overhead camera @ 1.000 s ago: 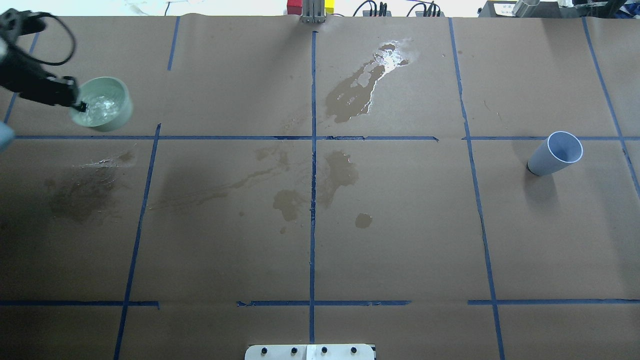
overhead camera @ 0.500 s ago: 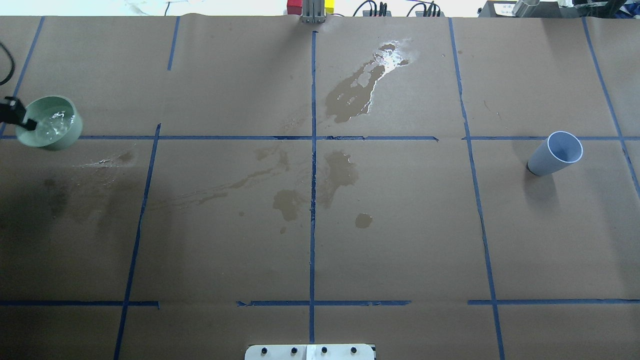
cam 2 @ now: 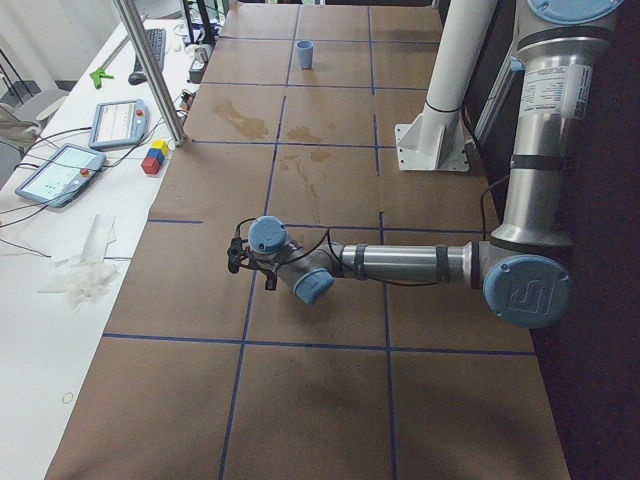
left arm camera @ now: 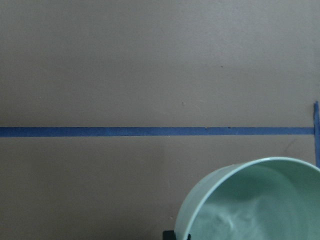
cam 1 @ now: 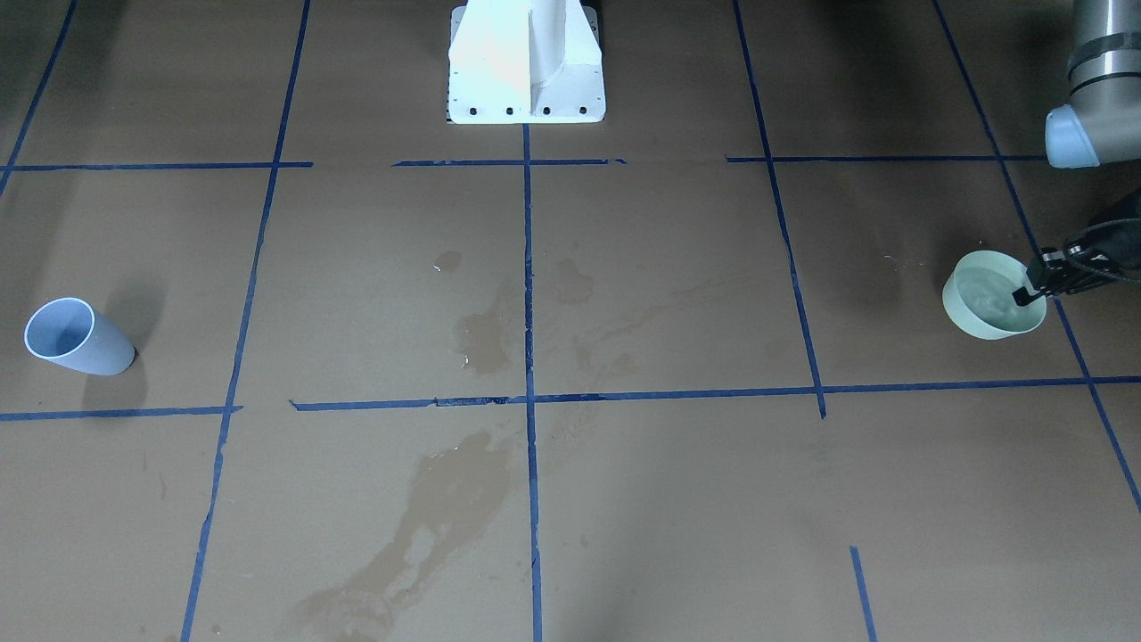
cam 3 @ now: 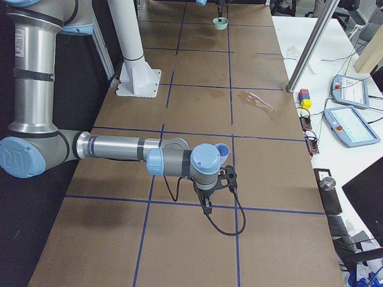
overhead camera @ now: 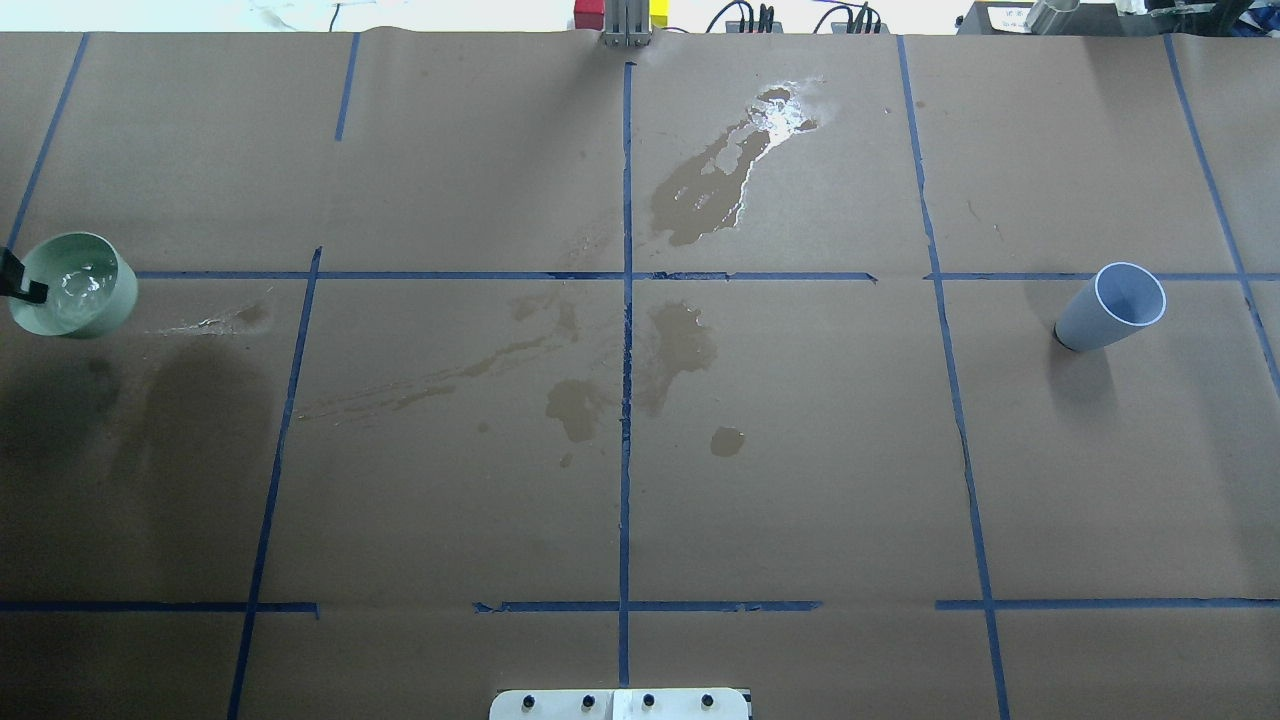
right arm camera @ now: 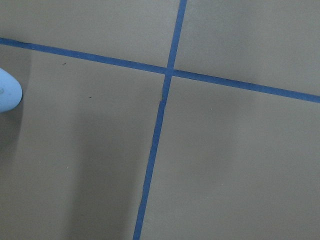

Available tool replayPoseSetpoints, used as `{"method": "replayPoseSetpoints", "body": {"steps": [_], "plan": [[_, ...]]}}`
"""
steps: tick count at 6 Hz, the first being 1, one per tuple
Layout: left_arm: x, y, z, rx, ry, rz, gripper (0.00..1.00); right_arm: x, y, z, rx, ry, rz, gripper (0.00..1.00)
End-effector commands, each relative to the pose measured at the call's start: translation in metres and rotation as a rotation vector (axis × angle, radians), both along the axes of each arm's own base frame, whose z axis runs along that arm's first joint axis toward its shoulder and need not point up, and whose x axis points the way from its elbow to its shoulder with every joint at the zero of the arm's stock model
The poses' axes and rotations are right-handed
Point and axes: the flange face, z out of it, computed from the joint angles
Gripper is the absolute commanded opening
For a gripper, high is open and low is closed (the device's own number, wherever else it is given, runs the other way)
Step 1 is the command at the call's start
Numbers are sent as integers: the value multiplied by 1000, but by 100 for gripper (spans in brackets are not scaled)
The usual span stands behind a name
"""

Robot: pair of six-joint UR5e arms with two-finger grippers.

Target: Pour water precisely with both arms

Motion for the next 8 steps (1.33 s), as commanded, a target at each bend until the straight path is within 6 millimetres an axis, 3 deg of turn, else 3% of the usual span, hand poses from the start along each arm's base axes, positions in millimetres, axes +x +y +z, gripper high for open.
{"method": "replayPoseSetpoints", "body": {"steps": [1,4,5,7,8], "plan": [[44,12,7,-2,-12,-3,0,0,0,-1,1,0,0,100],[72,24,17,-25,-24,51,5,1,0,0,1,1,1,100],[72,24,19,-30,-26,52,19,0,0,0,1,1,0,100],[72,24,19,-23,-29,55,82,0,0,0,1,1,0,100],[74,23,12,-15,-15,65,100,0,0,-2,3,0,1,100]]}}
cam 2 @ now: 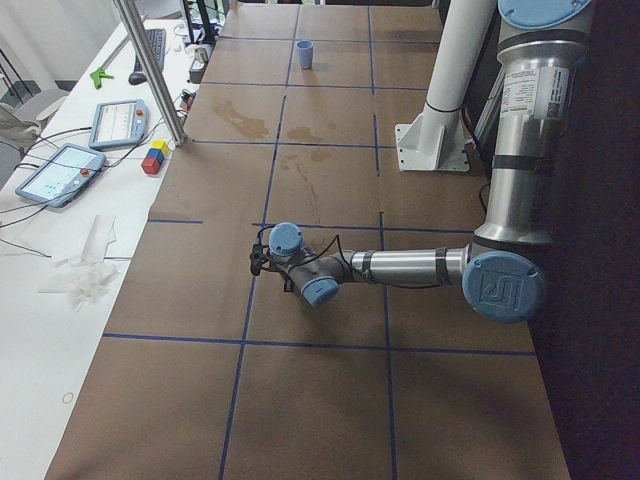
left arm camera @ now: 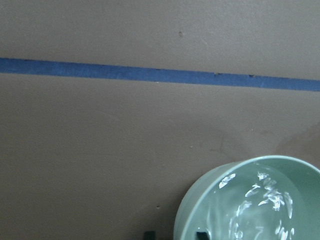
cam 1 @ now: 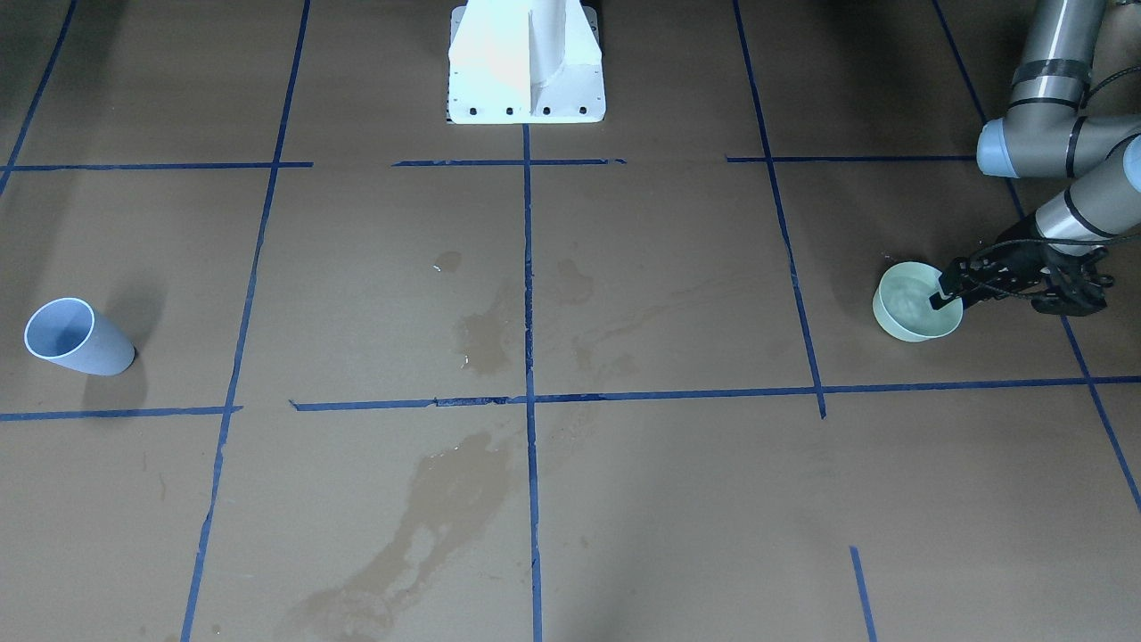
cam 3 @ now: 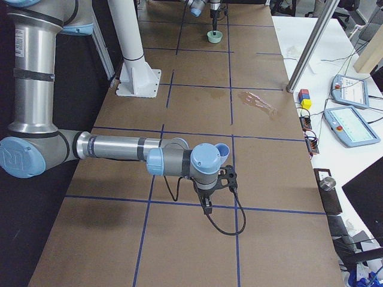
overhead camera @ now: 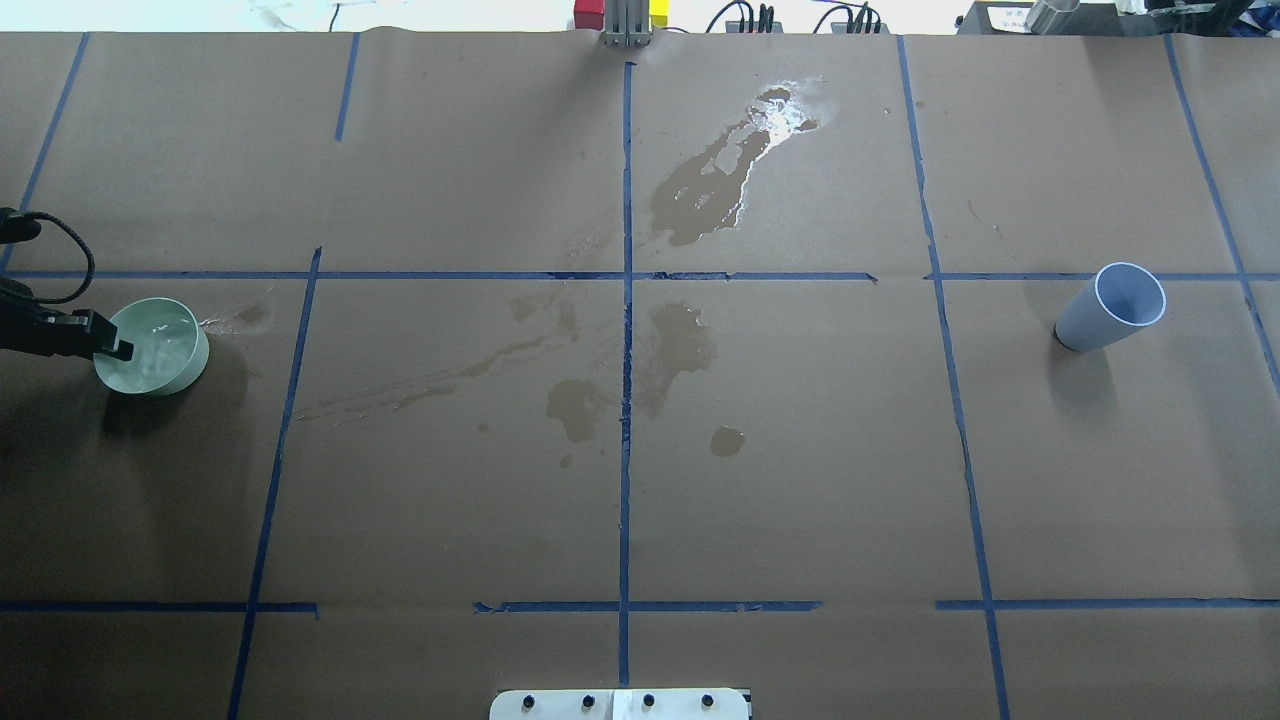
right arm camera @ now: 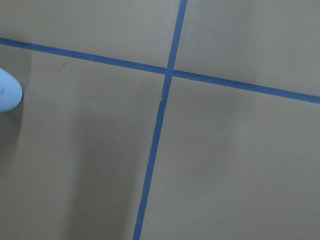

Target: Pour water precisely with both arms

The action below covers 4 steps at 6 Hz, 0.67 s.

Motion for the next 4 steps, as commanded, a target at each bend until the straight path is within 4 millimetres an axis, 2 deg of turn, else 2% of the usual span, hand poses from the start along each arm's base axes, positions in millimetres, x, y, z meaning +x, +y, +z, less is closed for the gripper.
{"method": "replayPoseSetpoints", "body": {"steps": [1,2,4], "plan": [[-4,-3,-5,5,11,0,100,0,0,-1,1,-4,1,100],[-20,-8,-6,41,9,-8,100,0,0,-1,1,-3,1,100],[-89,-31,3,134,-83,37,100,0,0,-2,4,-1,1,100]]}}
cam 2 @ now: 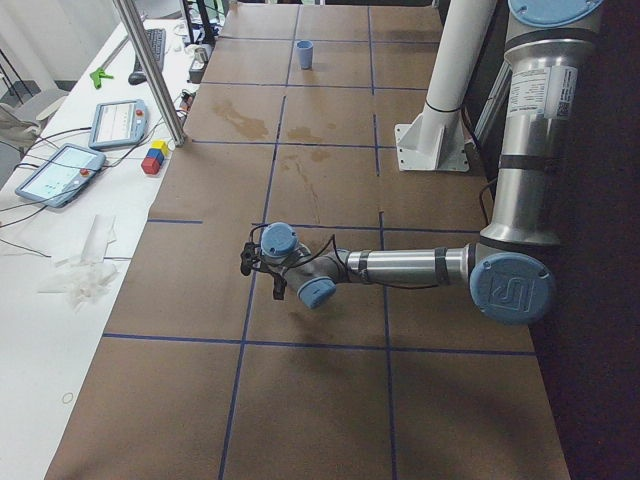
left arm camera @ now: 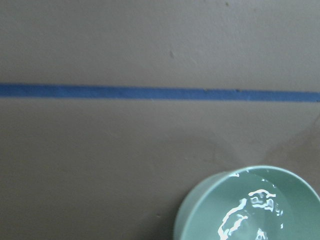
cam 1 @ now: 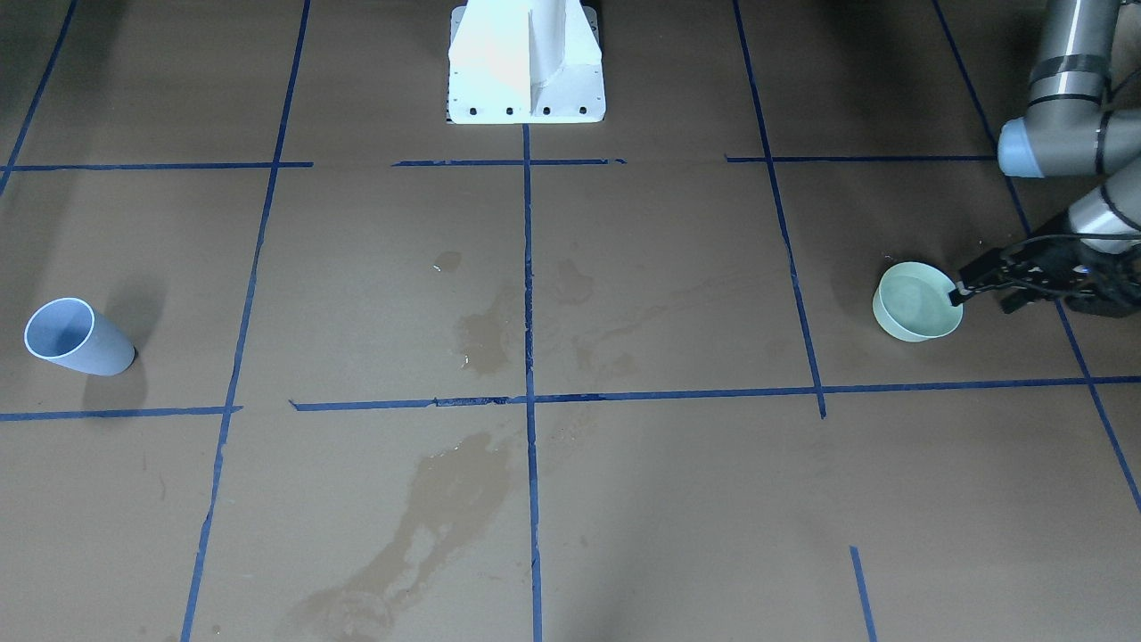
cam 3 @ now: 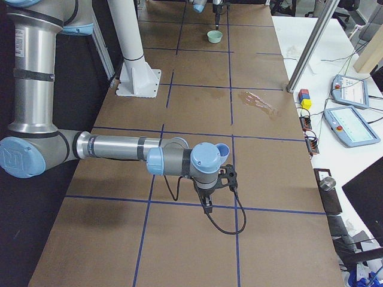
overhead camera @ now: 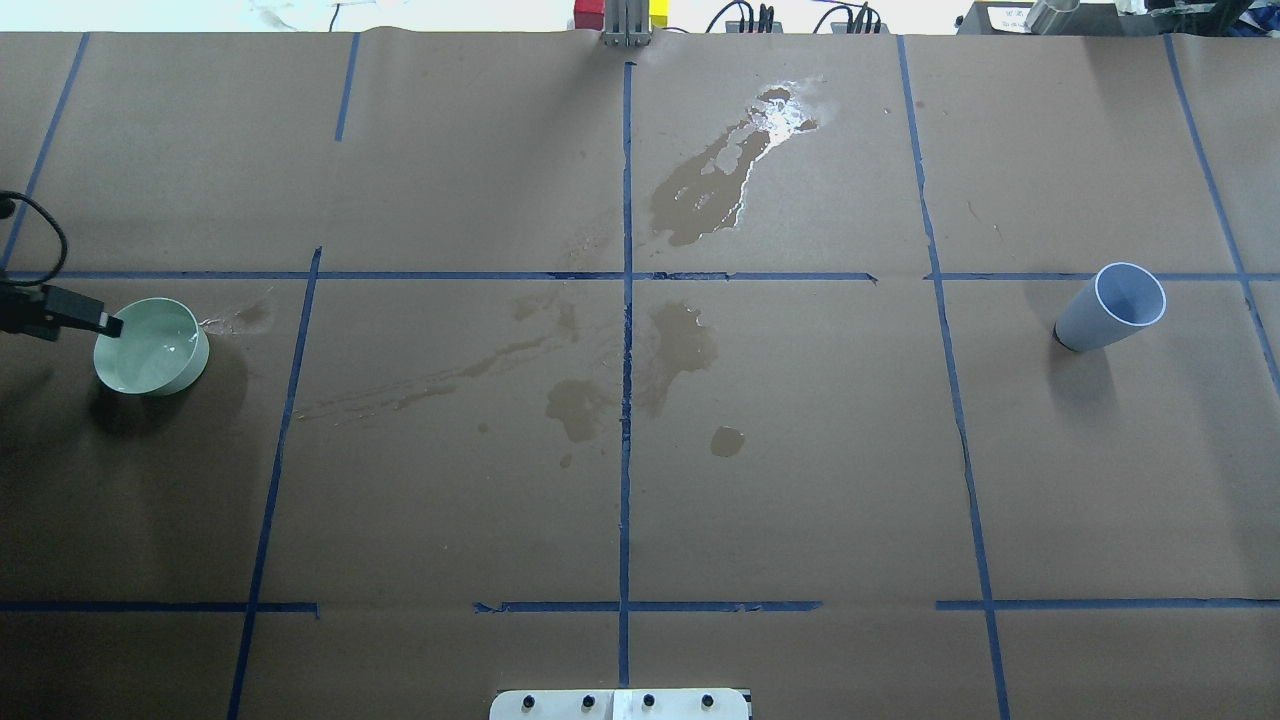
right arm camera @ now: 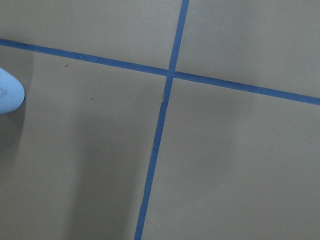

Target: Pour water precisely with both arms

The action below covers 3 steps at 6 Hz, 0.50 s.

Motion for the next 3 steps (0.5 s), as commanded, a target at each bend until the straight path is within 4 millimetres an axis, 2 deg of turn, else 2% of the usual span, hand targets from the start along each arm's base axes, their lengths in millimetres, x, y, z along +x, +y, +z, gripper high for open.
{"method": "replayPoseSetpoints", "body": {"steps": [1,2,3], "plan": [[-67,-17,-6,58,-96,48,100,0,0,0,-2,0,1,100],[-105,-19,-11,69,-142,85,100,0,-1,-2,1,0,1,100],[-152,-16,-12,52,-181,107,100,0,-2,-2,4,1,1,100]]}}
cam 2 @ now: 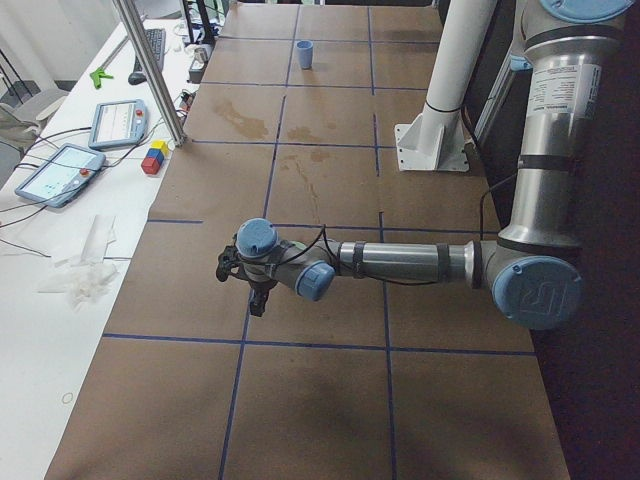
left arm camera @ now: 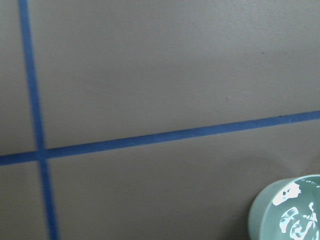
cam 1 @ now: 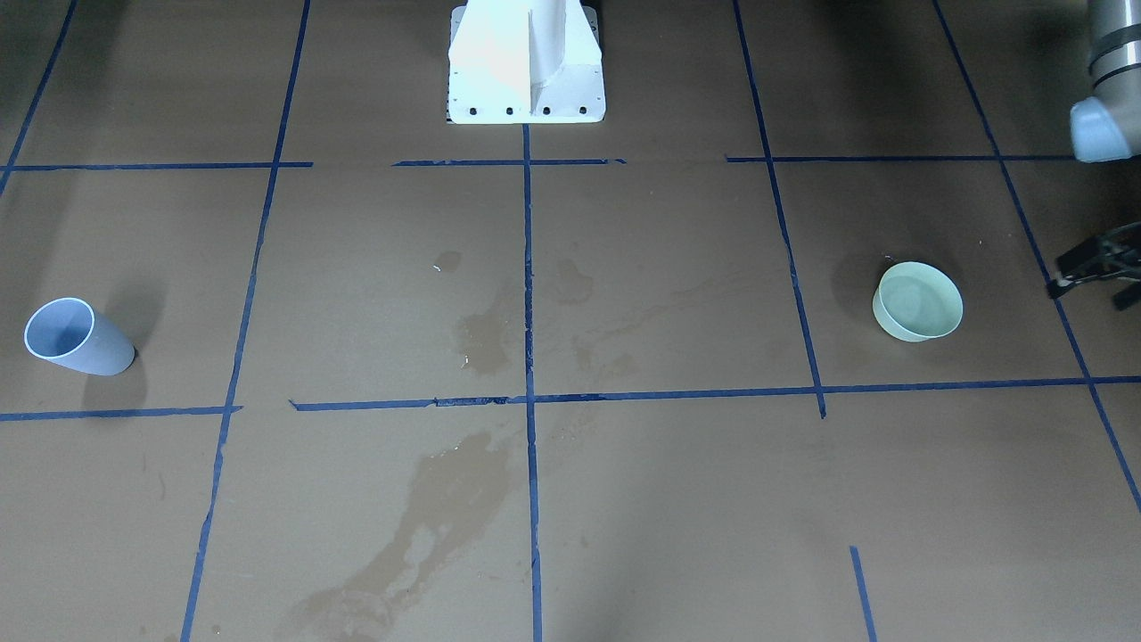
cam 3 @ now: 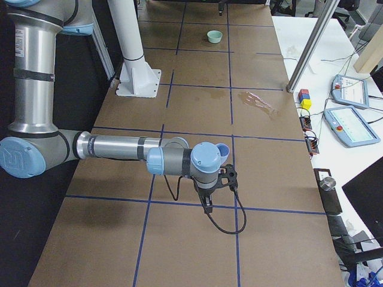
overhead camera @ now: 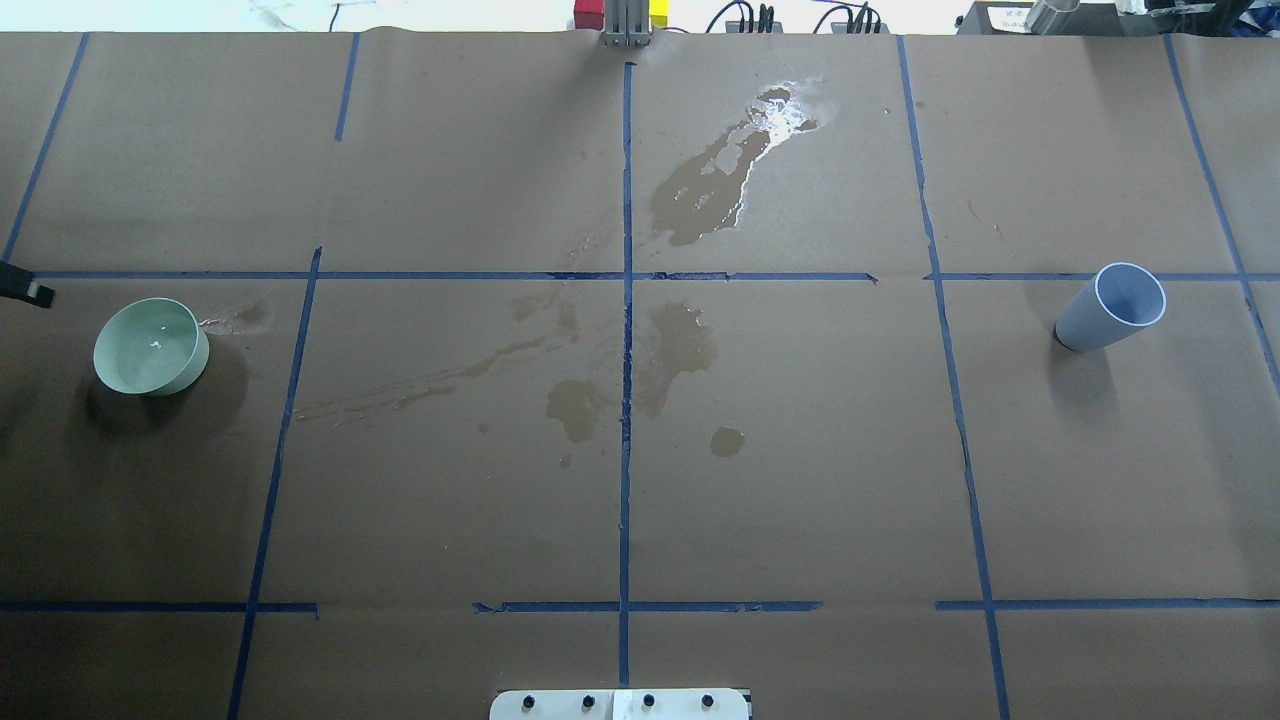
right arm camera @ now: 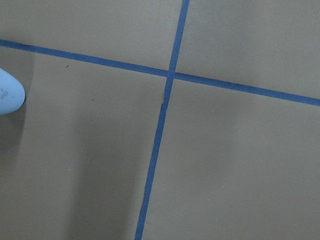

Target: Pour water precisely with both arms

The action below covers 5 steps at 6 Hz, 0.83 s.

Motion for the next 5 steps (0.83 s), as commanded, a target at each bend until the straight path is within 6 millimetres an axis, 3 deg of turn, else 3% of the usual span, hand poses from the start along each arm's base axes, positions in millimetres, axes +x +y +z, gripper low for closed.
{"method": "replayPoseSetpoints", "body": {"steps": [1,2,4,5], "plan": [[-101,13,6,-24,-55,25,100,0,-1,-1,3,0,0,100],[-114,20,-3,-81,-54,7,100,0,-1,-1,3,0,0,100],[-110,68,40,-176,-49,13,100,-2,-2,-1,0,-2,-3,100],[-111,68,31,-145,-51,16,100,-8,-3,-1,-2,1,-15,100]]}}
